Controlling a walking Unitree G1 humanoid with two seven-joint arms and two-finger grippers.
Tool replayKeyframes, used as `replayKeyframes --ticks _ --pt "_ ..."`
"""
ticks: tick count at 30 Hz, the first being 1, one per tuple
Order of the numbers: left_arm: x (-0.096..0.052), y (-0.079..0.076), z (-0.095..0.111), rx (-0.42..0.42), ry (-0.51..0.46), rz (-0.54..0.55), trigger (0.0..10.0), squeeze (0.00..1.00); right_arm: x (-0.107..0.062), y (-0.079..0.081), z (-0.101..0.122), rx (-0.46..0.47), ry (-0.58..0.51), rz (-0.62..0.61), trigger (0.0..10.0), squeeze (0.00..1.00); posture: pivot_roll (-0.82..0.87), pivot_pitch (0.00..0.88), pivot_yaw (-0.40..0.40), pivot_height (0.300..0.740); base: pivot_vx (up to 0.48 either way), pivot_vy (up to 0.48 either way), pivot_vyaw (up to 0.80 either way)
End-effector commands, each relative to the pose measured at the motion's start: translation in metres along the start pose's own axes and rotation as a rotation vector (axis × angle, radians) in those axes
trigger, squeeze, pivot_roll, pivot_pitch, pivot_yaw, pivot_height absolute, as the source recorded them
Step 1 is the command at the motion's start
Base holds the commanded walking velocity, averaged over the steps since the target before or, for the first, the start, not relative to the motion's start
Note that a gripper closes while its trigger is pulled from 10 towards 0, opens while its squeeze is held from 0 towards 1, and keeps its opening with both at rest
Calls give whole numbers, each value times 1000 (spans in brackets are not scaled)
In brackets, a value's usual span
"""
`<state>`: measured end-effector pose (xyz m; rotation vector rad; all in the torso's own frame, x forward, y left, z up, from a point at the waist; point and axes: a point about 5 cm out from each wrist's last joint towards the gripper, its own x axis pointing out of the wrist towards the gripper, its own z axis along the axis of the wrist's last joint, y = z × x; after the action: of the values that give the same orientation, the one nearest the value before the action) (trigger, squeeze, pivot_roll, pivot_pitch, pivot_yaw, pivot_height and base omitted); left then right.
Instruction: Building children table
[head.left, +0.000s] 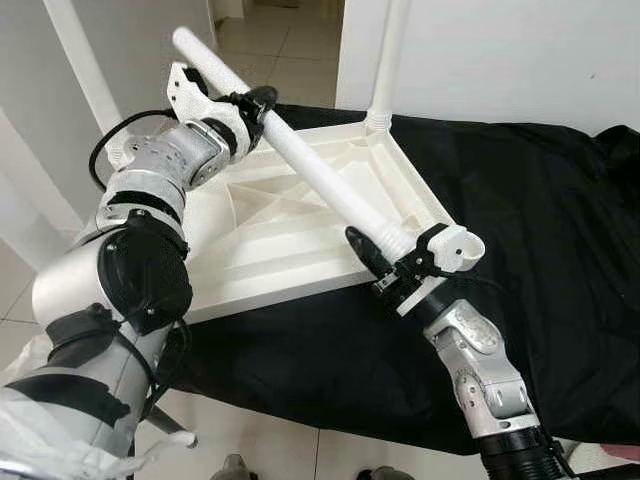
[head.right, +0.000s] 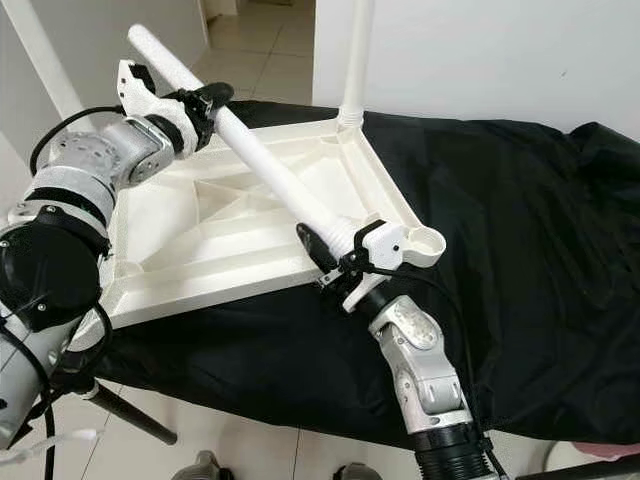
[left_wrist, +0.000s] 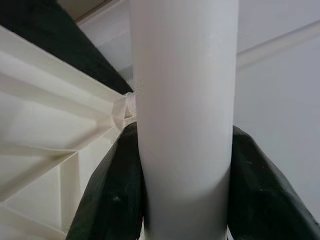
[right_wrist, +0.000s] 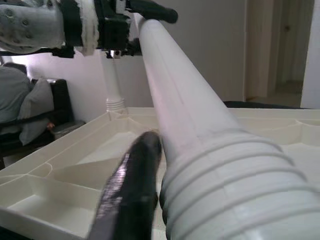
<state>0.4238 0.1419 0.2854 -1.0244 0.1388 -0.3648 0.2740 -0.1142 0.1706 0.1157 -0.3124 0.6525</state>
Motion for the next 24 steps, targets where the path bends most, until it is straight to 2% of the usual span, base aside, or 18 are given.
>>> replayKeyframes --ticks 1,5,7,16,17,18,24 --pt "0 -10 8 13 -13 -47 10000 0 -2 -4 -1 23 -2 -25 10000 1000 -103 0 17 740 0 0 0" --pt "-1 -11 10 11 -17 -50 10000 0 -5 -8 0 15 -5 -59 10000 1000 -103 0 18 740 0 0 0" --pt "-1 -11 13 10 -29 -53 10000 0 -13 -14 -5 9 21 -100 10000 1000 -106 0 12 740 0 0 0" --pt "-3 -12 20 -4 -59 -61 10000 0 -23 -15 -8 -11 46 -130 10000 1000 -114 0 9 740 0 0 0" --pt "-4 -11 22 -13 -73 -61 10000 0 -28 -16 -9 -16 53 -138 10000 184 -116 0 8 740 0 0 0" --pt "-4 -10 23 -29 -81 -62 10000 0 -31 -16 -11 -17 61 -139 10000 0 -118 0 7 740 0 0 0" --pt "-6 -10 29 -19 -109 -60 10000 0 -39 -19 -15 -18 87 -156 10000 0 -111 0 -2 740 0 0 0"
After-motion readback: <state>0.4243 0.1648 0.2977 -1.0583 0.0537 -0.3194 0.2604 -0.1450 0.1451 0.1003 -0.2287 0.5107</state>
